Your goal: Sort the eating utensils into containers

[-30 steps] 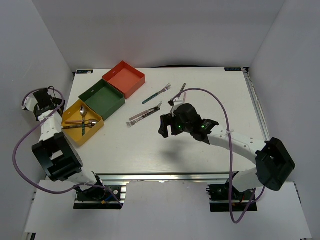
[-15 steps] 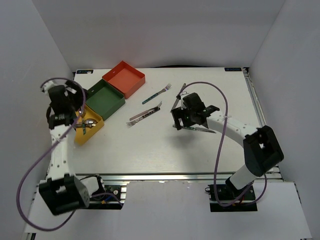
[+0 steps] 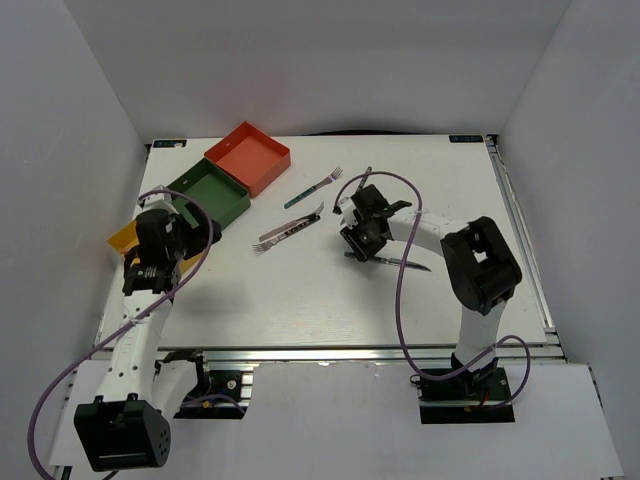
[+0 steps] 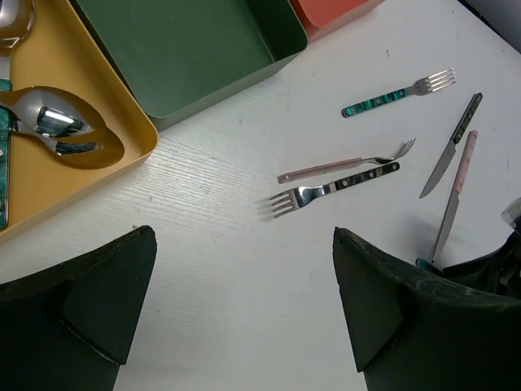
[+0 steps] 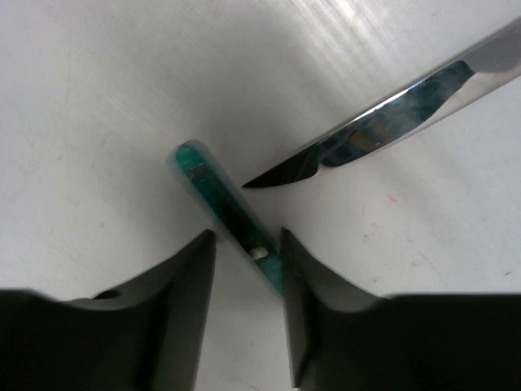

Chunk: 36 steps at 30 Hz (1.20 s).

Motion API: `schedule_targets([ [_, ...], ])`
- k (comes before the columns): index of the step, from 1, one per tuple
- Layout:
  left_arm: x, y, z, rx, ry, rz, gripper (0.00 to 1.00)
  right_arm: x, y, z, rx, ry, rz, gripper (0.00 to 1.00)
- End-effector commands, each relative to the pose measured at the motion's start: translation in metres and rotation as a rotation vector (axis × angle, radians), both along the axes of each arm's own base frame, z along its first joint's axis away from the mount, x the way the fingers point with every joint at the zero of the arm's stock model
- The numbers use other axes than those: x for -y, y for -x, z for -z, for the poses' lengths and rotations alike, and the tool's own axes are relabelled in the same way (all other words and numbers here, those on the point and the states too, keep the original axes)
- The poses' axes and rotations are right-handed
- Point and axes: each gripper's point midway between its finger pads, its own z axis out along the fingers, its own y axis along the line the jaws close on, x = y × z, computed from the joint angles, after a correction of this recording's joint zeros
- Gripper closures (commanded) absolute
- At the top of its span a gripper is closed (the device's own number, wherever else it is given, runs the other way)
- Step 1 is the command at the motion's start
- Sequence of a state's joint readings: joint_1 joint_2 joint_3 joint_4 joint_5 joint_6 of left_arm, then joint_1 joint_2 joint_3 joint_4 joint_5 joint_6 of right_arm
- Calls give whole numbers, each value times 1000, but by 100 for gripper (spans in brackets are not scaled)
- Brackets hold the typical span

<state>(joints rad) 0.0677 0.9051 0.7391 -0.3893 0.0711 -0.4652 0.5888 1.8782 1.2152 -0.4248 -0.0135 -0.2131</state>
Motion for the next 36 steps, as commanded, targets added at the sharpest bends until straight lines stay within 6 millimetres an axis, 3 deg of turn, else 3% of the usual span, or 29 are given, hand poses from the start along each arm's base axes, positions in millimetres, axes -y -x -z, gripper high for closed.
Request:
schedule_targets([
  [1,2,1,-7,23,-24,23,2,1,17,21,-111,11,-49,61],
  [6,1,1,-9,32,-21,12,2,-12,44,25,-134,-9,-92,77],
  [9,15,-1,-10,46,31,70,2,-37,62,13,-137,-87,-147,91],
  [10,28,-1,-12,61,73,129,2,-49,69,3,-145,-137,-153,99],
  [11,35,0,-11,59,110,155,2,-62,74,-6,-164,-199,-162,100],
  [12,49,2,-2,40,185,185,2,-74,73,-17,-148,-251,-163,100],
  [14,80,2,-13,91,339,275,2,-99,77,-48,-138,-367,-126,100],
  [15,106,11,-5,75,379,337,2,-107,75,-61,-128,-416,-86,100],
  [16,113,8,-12,113,391,338,2,-123,74,-89,-118,-525,-38,100],
  [18,140,14,-15,97,457,368,2,-136,75,-112,-91,-607,-20,100],
  [19,149,11,-25,140,482,388,2,-147,80,-130,-60,-649,-36,100],
  [22,171,13,-35,157,525,396,2,-163,89,-155,-71,-724,-21,100],
  [24,175,9,-30,142,509,380,4,-173,95,-171,-89,-792,-31,100],
  [32,192,4,-18,92,545,393,29,-185,101,-206,-19,-836,-43,100],
  [34,196,5,-13,72,546,402,42,-186,97,-210,-5,-838,-33,100],
  [35,198,5,-14,73,554,407,56,-187,93,-215,9,-841,-23,100],
  [36,200,7,-12,68,560,414,62,-187,90,-209,6,-821,-7,100],
])
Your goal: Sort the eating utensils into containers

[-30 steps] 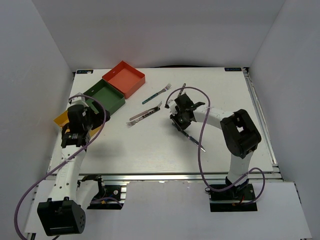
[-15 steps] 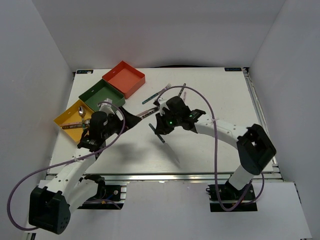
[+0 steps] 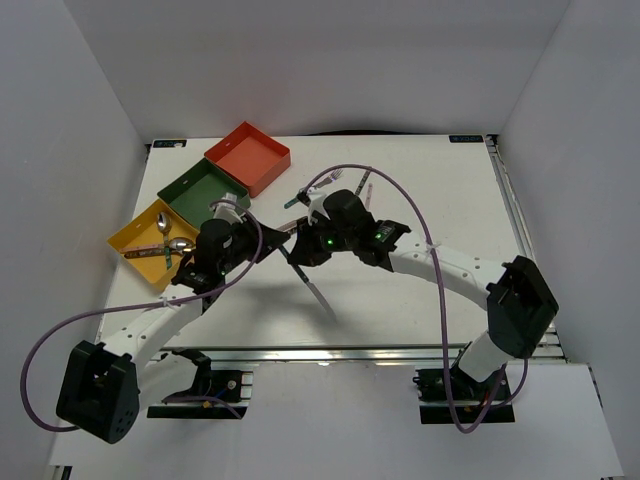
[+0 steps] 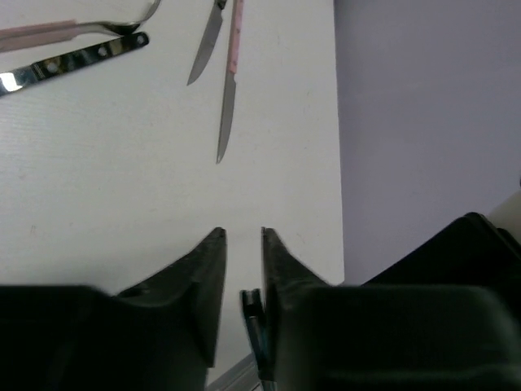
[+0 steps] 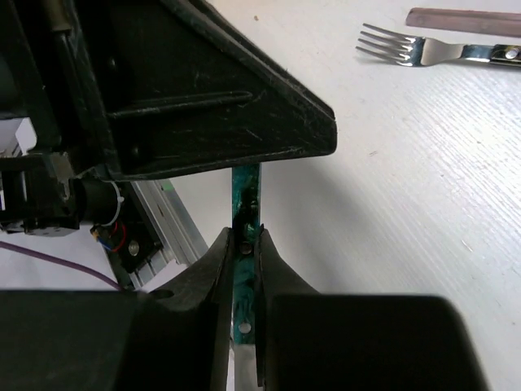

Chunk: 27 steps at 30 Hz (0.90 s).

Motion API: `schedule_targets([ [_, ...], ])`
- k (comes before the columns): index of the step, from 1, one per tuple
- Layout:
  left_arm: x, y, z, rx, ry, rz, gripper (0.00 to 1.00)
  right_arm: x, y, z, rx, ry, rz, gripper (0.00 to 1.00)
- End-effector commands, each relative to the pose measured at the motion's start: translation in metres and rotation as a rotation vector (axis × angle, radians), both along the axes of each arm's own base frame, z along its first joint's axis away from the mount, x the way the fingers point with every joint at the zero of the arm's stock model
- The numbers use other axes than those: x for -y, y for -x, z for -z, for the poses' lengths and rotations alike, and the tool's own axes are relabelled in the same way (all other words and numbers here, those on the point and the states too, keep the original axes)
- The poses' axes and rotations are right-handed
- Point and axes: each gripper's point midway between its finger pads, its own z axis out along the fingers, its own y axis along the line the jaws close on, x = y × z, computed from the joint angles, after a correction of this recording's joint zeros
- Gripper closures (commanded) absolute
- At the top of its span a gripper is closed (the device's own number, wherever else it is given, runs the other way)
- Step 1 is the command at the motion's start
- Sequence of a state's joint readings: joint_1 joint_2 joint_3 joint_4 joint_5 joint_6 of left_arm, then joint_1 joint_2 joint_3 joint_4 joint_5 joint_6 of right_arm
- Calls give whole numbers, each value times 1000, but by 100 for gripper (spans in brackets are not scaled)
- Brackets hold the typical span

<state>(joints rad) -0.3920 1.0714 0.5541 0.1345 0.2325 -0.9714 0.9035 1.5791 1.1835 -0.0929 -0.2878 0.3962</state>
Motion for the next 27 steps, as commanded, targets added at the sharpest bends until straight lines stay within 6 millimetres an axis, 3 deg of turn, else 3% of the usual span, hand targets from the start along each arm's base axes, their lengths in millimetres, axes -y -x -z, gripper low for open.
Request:
schedule_targets([
  [1,9,-4,-24,64,45,15,70,-11,-19,-42,70,-76,58,100],
  [2,10,-3,-25,66,52,23,85,-12,-22,-42,74,-73,66,100],
  [4,11,-3,-28,74,56,29,97,-16,-26,-41,68,-64,74,100],
  [8,7,-9,-30,83,12,4,100,-19,-29,-45,75,-77,71,100],
  [9,0,-15,-29,84,-23,-35,100,-15,-28,-48,82,-79,81,95],
  [10,-7,-21,-34,64,-66,-63,100,-10,-30,-50,89,-77,101,28],
  [11,-23,-32,-30,64,-148,-98,100,-2,-36,-51,108,-61,147,11],
  [12,-40,-43,-31,60,-223,-153,100,11,-37,-63,134,-69,181,11],
  [13,-56,-53,-49,52,-291,-190,100,24,-42,-59,151,-40,231,11],
  [14,-92,-72,-41,24,-425,-261,100,37,-43,-55,159,-5,258,11],
  [15,-117,-75,-35,-40,-518,-295,100,52,-43,-69,202,-5,278,11],
  [16,-133,-95,-71,10,-549,-339,100,68,-49,-64,229,39,339,11],
  [17,-160,-112,-59,-30,-665,-343,100,82,-47,-61,234,75,358,11],
  [18,-184,-113,-55,-98,-779,-383,100,97,-48,-72,267,72,385,11],
  [19,-196,-132,-92,-51,-826,-433,100,109,-47,-66,270,94,409,11],
  [20,-210,-149,-71,-118,-924,-406,100,119,-44,-75,283,75,419,11],
  [22,-229,-165,-71,-163,-975,-427,100,136,-45,-67,273,80,435,11],
  [23,-233,-182,-90,-122,-968,-463,100,141,-43,-71,280,67,439,11],
  [25,-235,-214,-73,-127,-963,-456,100,151,-44,-65,274,82,440,11],
  [26,-238,-233,-106,-58,-948,-490,100,155,-43,-59,264,97,438,11],
  [27,-239,-247,-81,-110,-980,-450,100,159,-42,-56,257,107,436,11],
])
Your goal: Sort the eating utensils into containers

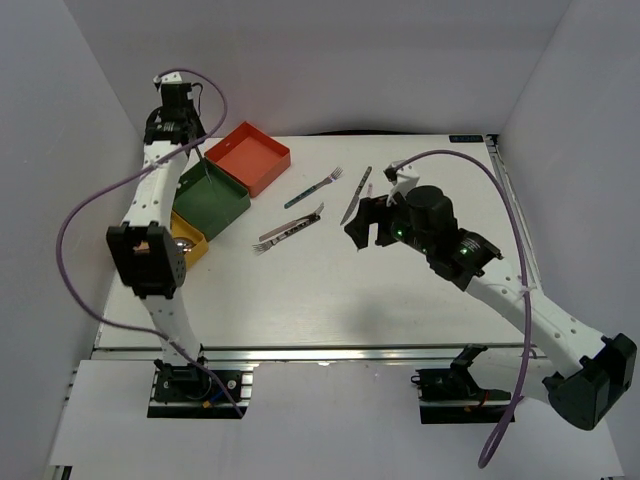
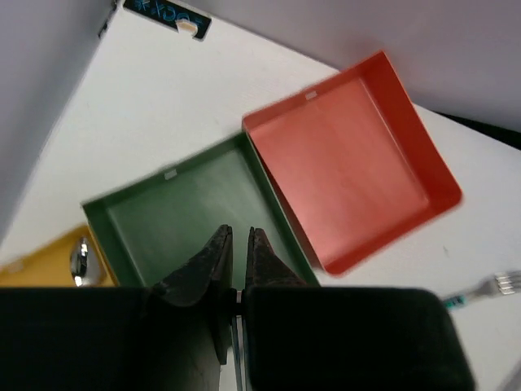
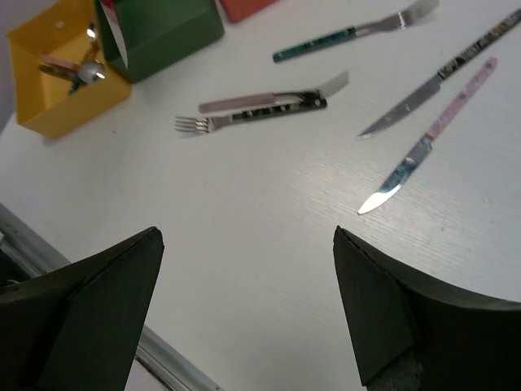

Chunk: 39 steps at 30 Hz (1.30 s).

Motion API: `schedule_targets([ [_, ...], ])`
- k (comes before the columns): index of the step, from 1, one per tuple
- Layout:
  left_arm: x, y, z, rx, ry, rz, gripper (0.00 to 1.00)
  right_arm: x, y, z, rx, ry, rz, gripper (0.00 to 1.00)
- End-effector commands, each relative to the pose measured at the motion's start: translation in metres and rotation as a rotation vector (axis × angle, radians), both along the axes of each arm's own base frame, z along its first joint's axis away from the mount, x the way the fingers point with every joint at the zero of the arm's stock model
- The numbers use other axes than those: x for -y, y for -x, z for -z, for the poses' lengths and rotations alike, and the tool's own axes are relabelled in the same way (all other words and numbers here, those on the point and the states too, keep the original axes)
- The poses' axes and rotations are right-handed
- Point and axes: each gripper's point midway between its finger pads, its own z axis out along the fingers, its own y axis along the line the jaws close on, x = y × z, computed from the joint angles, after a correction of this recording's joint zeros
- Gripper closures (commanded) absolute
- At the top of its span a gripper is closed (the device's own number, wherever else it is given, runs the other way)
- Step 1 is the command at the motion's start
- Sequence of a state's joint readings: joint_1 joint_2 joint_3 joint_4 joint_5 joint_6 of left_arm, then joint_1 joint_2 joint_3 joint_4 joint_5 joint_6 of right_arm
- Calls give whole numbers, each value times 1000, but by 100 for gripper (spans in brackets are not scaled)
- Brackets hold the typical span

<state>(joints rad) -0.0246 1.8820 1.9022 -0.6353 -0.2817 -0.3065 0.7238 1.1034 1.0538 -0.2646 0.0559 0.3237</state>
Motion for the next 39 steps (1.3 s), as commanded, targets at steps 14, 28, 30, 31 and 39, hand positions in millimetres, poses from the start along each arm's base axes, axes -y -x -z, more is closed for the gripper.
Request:
schedule_targets([
  [14,-22,-59,-11,-2,-235,67,100,-5,9,68,-131,141,-140,11],
  [28,-2,-41,-51,74,-195,228,100,-19,6,86,-190,146,-173,11],
  [30,-13,-40,-52,76,-255,195,100,-19,6,88,-198,150,-176,11],
  [31,-15,-38,-57,82,-278,194,100,-19,6,90,-203,152,-177,11],
  [39,-19,-50,-26,80,-353,225,100,-25,3,97,-222,157,-190,11],
])
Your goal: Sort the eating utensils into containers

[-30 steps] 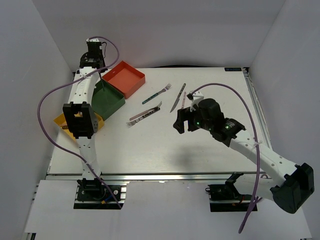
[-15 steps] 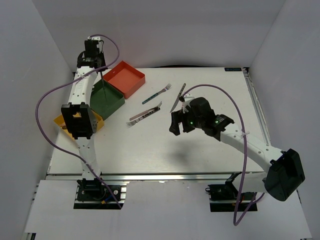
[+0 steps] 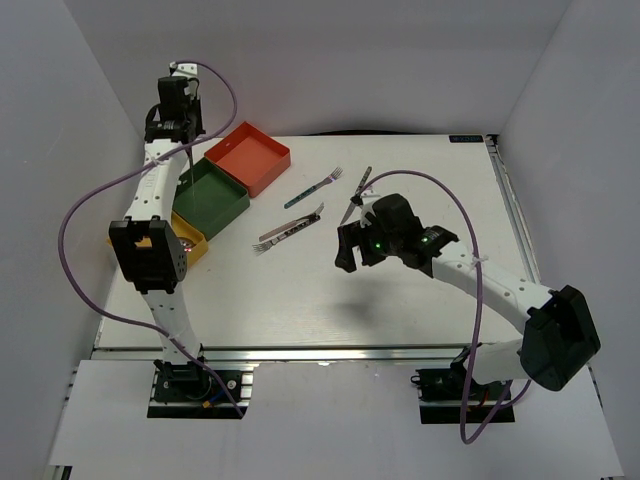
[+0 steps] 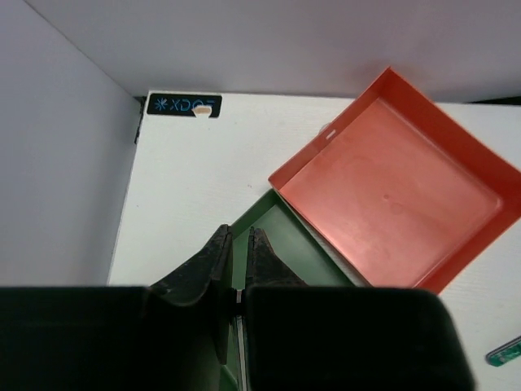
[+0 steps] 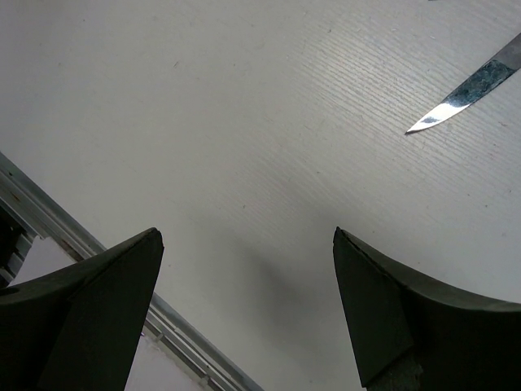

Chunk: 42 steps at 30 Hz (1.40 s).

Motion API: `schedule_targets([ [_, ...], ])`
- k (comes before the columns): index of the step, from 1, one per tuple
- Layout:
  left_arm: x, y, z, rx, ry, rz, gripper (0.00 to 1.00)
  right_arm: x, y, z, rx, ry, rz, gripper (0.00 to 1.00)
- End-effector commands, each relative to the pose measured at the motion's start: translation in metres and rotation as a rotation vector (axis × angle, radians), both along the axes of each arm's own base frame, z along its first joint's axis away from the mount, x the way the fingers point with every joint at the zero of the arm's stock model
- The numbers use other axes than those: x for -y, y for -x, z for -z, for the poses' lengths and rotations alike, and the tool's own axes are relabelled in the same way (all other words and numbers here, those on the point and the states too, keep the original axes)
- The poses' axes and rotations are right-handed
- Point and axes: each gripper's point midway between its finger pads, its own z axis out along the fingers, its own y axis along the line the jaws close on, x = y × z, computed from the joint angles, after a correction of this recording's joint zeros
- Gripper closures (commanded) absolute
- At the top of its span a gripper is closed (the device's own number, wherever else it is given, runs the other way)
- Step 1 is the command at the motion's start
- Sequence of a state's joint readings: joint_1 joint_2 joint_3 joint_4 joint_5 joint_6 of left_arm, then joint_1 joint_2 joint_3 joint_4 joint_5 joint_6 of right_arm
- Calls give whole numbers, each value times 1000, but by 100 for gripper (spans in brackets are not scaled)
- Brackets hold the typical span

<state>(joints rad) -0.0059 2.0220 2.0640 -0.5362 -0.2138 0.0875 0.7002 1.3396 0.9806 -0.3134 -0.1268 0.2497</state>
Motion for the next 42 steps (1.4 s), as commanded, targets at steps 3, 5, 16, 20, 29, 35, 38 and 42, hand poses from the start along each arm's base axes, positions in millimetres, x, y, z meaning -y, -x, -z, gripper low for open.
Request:
schedule_targets([
  [3,1,-7,13,59,-13,24,100,-10,-12,-24,62,-46,-14,11],
  [5,4,-10,26,60,12,28,100,-11,-13,-22,59,-43,-13,11],
  [16,-12,4,51,30,70,-28,99,-17,-16,-22,54,-52,-20,11],
  [20,-10,12,60,10,94,-36,97,-22,-16,-22,41,-57,-36,11],
  [29,-4,5,65,-4,155,-42,93,-24,-12,-21,42,-60,-43,11],
  [35,-7,9,65,-34,153,-58,79,-25,-12,-19,39,-57,-48,11],
  [38,-7,12,67,-51,150,-64,63,-27,-13,-18,34,-64,-52,11],
  [42,-6,15,68,-67,151,-58,37,-28,-15,-17,36,-59,-49,11],
])
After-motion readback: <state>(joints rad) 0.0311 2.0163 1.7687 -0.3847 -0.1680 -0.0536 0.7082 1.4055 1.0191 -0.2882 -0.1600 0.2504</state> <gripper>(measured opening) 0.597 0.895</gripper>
